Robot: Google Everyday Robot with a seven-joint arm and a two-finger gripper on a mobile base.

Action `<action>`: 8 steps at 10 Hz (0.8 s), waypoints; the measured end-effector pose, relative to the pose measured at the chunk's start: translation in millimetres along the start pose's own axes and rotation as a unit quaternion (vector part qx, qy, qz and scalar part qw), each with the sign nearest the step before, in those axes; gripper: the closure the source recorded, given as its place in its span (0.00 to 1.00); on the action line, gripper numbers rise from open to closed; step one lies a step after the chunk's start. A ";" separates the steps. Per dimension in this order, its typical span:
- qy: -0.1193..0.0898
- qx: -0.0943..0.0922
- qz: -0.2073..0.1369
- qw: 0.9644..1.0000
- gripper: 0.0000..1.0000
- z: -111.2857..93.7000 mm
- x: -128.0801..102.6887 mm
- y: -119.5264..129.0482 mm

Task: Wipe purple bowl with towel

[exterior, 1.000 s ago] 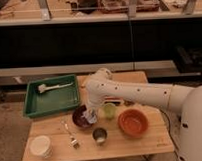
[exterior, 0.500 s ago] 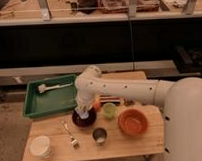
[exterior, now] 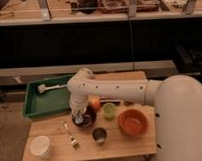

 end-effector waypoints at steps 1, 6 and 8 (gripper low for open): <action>-0.009 -0.002 0.002 1.000 1.00 0.5 -9.2 5.9; -0.004 -0.021 0.040 0.999 1.00 -15.9 -25.6 47.5; 0.015 -0.037 0.057 0.998 1.00 -21.1 -13.5 59.6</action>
